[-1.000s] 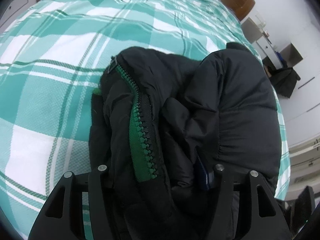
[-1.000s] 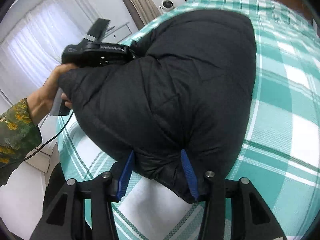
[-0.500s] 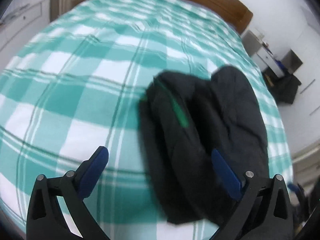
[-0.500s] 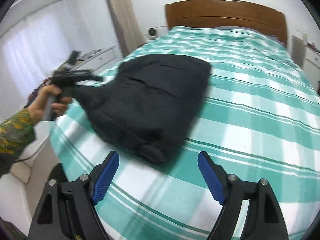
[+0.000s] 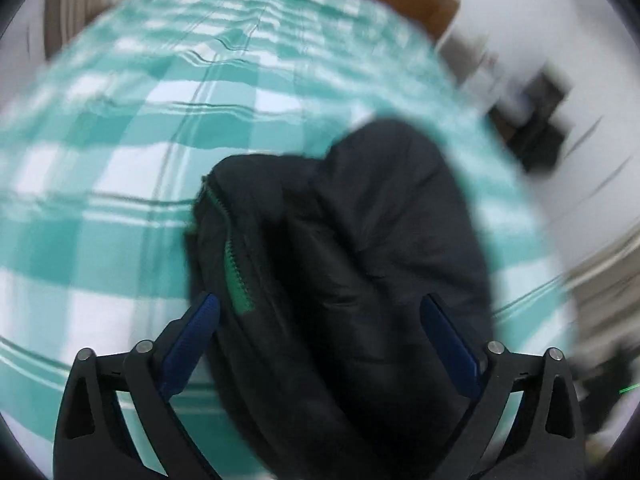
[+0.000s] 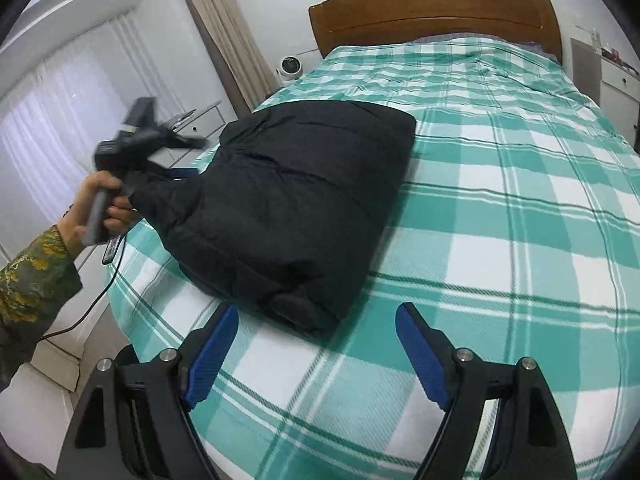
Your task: Fold large clothes
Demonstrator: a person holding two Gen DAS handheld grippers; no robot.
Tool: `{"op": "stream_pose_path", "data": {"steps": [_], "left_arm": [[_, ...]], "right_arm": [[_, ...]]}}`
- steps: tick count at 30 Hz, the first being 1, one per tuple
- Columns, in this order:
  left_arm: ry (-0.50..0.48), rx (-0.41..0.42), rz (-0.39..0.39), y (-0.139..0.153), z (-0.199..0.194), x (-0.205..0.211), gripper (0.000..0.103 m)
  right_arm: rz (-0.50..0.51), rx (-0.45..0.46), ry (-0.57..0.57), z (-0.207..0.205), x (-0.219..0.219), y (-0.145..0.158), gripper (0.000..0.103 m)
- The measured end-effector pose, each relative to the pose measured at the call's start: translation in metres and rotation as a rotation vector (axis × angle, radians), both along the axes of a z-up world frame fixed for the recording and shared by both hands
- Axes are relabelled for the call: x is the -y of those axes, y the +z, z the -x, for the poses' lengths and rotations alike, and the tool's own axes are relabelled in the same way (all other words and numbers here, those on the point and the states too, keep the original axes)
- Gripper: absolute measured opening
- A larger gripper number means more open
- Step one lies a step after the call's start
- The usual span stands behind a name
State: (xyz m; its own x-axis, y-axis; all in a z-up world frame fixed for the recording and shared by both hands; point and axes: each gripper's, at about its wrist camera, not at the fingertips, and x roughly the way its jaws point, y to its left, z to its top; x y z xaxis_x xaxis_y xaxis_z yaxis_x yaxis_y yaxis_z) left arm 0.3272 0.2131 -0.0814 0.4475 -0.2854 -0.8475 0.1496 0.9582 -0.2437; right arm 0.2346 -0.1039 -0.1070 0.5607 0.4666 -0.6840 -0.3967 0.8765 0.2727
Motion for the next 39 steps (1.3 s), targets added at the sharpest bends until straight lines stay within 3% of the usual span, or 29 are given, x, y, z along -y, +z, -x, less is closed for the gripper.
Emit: {"op": "stream_pose_path", "data": {"steps": [2,5,10,14,18,20,25,28,30,35,39], "left_arm": [[0.011,-0.006,-0.089,-0.011,-0.002,0.005,0.099],[0.060,-0.037,-0.031,-0.026,-0.005,-0.006,0.103],[0.094,-0.147,0.229,-0.064,-0.010,-0.045,0.103],[0.093,-0.202,0.368,-0.085,-0.011,-0.060,0.103],[0.082,-0.248,0.514,-0.107,-0.017,-0.068,0.103],[0.072,-0.260,0.568,-0.115,-0.019,-0.070,0.103],[0.051,-0.281,0.597,-0.124,-0.028,-0.066,0.103],[0.035,-0.290,0.603,-0.129,-0.034,-0.064,0.103],[0.064,-0.278,0.609,-0.133,-0.038,-0.065,0.103],[0.115,-0.232,0.543,-0.119,-0.027,-0.046,0.102],[0.085,-0.121,0.567,-0.085,-0.004,-0.032,0.096]], "right_arm": [[-0.013,-0.004,0.000,-0.004,-0.001,0.002,0.083],[-0.008,0.008,0.008,-0.010,0.000,0.004,0.083],[-0.011,-0.003,-0.006,-0.029,0.008,0.002,0.083],[-0.068,-0.041,-0.005,-0.057,0.020,0.000,0.083],[-0.221,-0.158,0.028,-0.102,0.030,-0.020,0.083],[-0.355,-0.246,0.049,-0.132,0.034,-0.042,0.083],[-0.579,-0.385,0.110,-0.183,0.015,-0.087,0.086],[-0.577,-0.433,0.107,-0.212,-0.004,-0.116,0.098],[-0.590,-0.464,0.112,-0.222,-0.014,-0.125,0.098],[-0.285,-0.261,0.197,-0.213,-0.068,-0.078,0.096],[-0.285,-0.100,0.319,-0.181,-0.078,-0.035,0.091]]}}
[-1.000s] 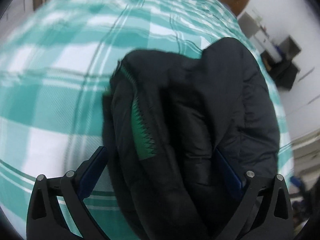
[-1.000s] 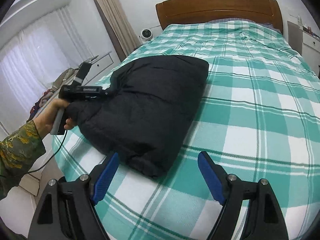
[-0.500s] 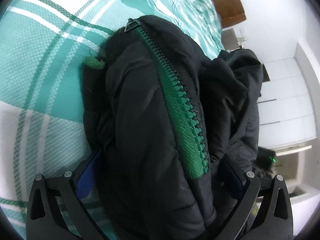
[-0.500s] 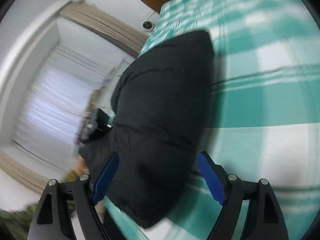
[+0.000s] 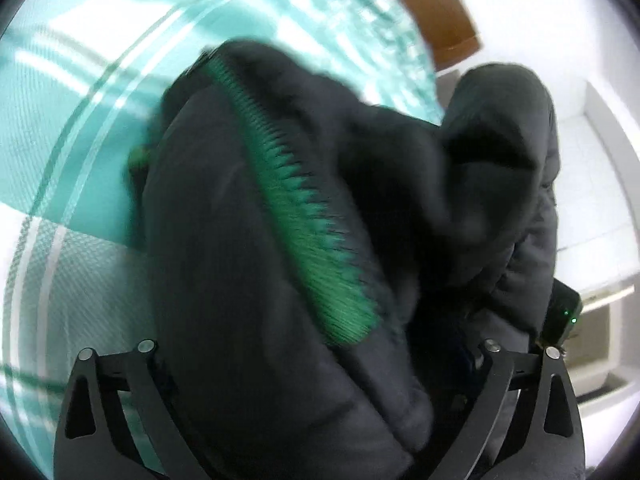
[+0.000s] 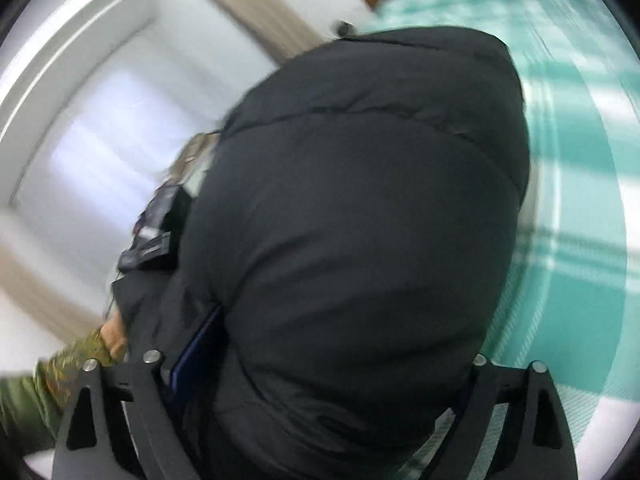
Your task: Fold large clothes
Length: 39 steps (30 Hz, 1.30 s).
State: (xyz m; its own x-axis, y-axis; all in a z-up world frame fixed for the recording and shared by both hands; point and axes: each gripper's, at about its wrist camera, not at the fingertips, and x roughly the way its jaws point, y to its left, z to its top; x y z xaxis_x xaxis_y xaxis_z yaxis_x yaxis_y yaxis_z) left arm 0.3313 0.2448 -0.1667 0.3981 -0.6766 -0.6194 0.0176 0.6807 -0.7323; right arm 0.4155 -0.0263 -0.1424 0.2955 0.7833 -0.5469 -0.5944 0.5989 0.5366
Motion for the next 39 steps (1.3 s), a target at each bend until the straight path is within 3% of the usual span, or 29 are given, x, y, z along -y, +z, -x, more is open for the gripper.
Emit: {"op": "stream_pose_path", "data": {"steps": [6,10,14,17,19,21,22,25,28,31,32,33,35,37,39], "left_arm": [[0.016,0.179,0.037,0.075,-0.007,0.021,0.096],[0.028,0.238,0.004,0.106,-0.052,0.042,0.096],[0.049,0.200,-0.060,0.084,-0.106,0.068,0.096],[0.057,0.052,-0.138,0.026,-0.142,0.082,0.096],[0.061,-0.002,-0.102,0.004,-0.148,0.077,0.094],[0.088,0.048,-0.017,0.011,-0.137,0.068,0.094],[0.089,0.083,-0.029,0.021,-0.130,0.066,0.094],[0.069,0.177,-0.162,0.048,-0.105,0.067,0.095],[0.096,0.291,-0.396,0.084,-0.066,0.090,0.101],[0.199,0.408,-0.674,0.118,-0.011,0.117,0.102],[0.232,0.438,-0.748,0.127,-0.007,0.127,0.102],[0.252,0.459,-0.799,0.137,-0.003,0.122,0.102],[0.282,0.514,-0.894,0.156,0.022,0.137,0.102],[0.307,0.554,-0.942,0.165,0.052,0.145,0.103],[0.344,0.578,-0.950,0.179,0.084,0.150,0.103]], "right_arm": [[-0.098,0.172,0.059,0.006,0.012,0.070,0.091],[-0.115,0.202,0.046,-0.040,0.035,0.093,0.091],[-0.106,0.087,0.005,-0.092,0.072,0.073,0.094],[0.000,-0.154,-0.155,-0.140,0.106,0.017,0.101],[0.031,-0.300,-0.261,-0.153,0.138,-0.018,0.101],[-0.032,-0.308,-0.325,-0.146,0.166,-0.026,0.101],[-0.058,-0.261,-0.349,-0.135,0.178,-0.020,0.101],[-0.048,-0.123,-0.396,-0.102,0.198,0.008,0.102],[0.056,0.074,-0.399,-0.056,0.191,0.052,0.102],[0.190,0.278,-0.431,0.001,0.166,0.096,0.102],[0.244,0.389,-0.472,0.035,0.157,0.113,0.102],[0.262,0.445,-0.499,0.040,0.160,0.119,0.102],[0.275,0.576,-0.598,0.090,0.154,0.136,0.102],[0.289,0.581,-0.665,0.105,0.159,0.141,0.103],[0.302,0.523,-0.636,0.126,0.152,0.144,0.103]]}}
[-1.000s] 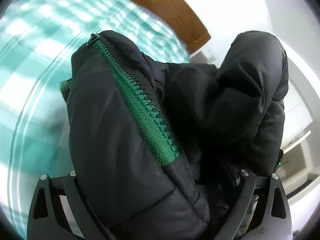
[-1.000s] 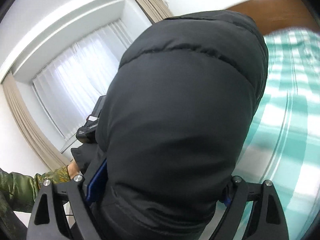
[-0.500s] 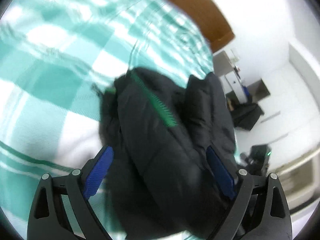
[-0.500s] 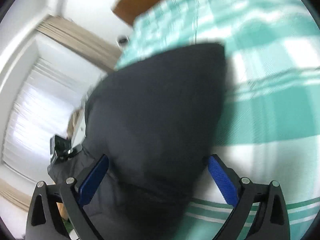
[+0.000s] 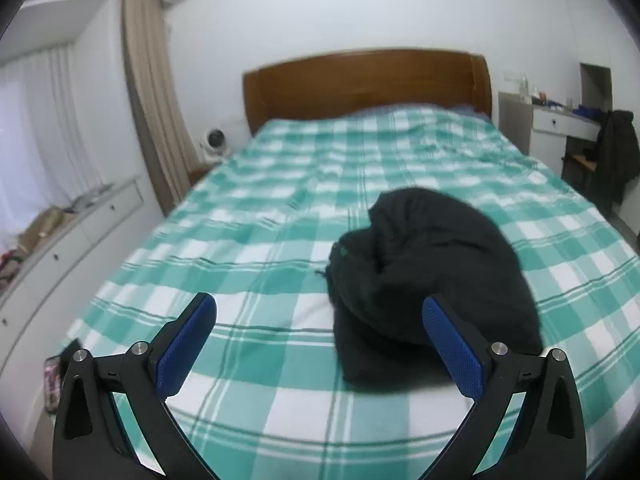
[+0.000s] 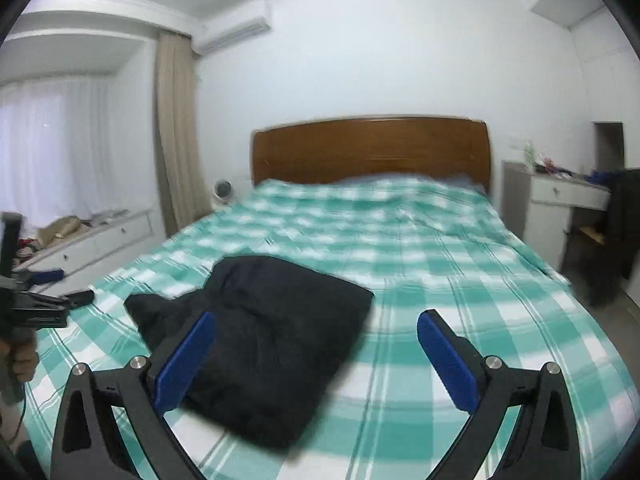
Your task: Fold large clothes
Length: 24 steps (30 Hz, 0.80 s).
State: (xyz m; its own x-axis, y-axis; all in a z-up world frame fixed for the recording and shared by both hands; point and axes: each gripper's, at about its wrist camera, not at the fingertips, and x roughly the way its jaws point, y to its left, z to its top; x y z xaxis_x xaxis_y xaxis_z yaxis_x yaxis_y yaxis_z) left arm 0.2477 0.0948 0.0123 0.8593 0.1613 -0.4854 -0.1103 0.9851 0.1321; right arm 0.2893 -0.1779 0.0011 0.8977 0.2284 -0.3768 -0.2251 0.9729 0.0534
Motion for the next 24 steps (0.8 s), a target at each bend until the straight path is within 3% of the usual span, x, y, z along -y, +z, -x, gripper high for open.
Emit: {"op": "stream_pose_path", "data": {"steps": [6,14,17,24], "left_arm": [[0.040,0.041,0.086,0.026,0.053,0.016,0.103],[0.062,0.071,0.021,0.040,0.091,0.038,0.103],[0.070,0.027,0.015,0.035,0.099,0.042,0.103],[0.038,-0.045,0.092,0.015,0.134,0.036,0.103]], "right_arm": [[0.059,-0.068,-0.007,0.046,-0.021,0.000,0.103],[0.129,-0.095,-0.034,0.086,-0.038,0.005,0.103],[0.126,-0.117,-0.052,0.097,-0.043,0.006,0.103],[0.135,-0.194,-0.038,0.126,-0.055,-0.009,0.103]]}}
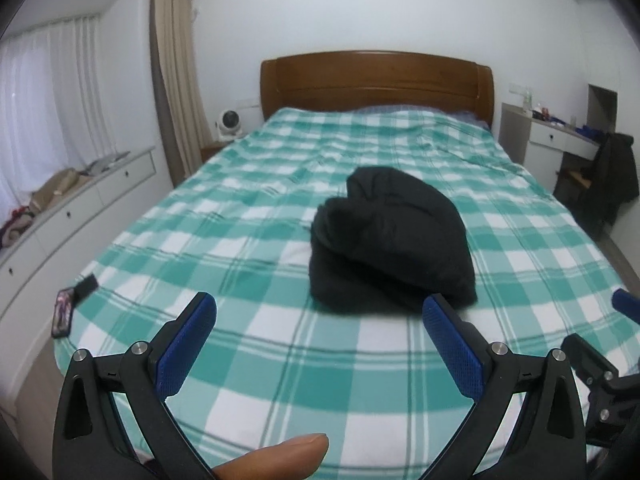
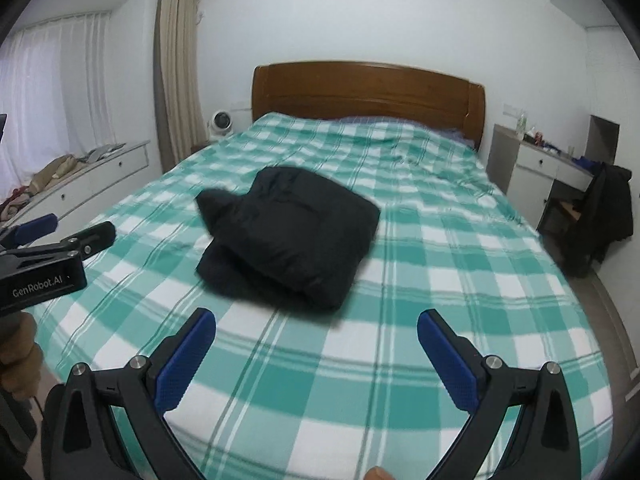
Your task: Fold large clothes
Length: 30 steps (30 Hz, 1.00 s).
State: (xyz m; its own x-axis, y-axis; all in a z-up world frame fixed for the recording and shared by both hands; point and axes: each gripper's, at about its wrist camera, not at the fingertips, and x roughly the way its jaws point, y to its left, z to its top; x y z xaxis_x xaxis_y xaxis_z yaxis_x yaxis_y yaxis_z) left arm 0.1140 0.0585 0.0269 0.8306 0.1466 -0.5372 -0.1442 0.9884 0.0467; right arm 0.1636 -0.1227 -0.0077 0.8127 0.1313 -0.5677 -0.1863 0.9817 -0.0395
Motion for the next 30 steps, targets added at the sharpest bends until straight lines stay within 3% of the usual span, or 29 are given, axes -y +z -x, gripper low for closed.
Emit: {"op": "stream_pose_path", "data": {"steps": [4,8,12,18,30], "left_arm": [[-0.036,-0.034,0.036,-0.003,0.013,0.000,0.103],[-0.023,-0.040,0.024,0.000,0.017,0.003,0.103],[-0.030,-0.045,0.048,0.003,0.019,0.005,0.103],[-0.035,-0.055,0.004,-0.001,0.019,0.016,0.103],[-0.029,-0.074,-0.005,-0.001,0.021,0.016,0.103]], "right_arm": [[-0.038,0.008,0.016,0.015,0.000,0.003,0.103],[0.007,0.008,-0.001,0.012,-0.007,0.004,0.103],[-0.011,-0.006,-0.024,0.010,-0.007,0.008,0.103],[-0.009,0.000,-0.037,0.013,-0.006,0.009,0.103],[0.017,-0.029,-0.047,0.015,-0.011,0.008,0.103]]}}
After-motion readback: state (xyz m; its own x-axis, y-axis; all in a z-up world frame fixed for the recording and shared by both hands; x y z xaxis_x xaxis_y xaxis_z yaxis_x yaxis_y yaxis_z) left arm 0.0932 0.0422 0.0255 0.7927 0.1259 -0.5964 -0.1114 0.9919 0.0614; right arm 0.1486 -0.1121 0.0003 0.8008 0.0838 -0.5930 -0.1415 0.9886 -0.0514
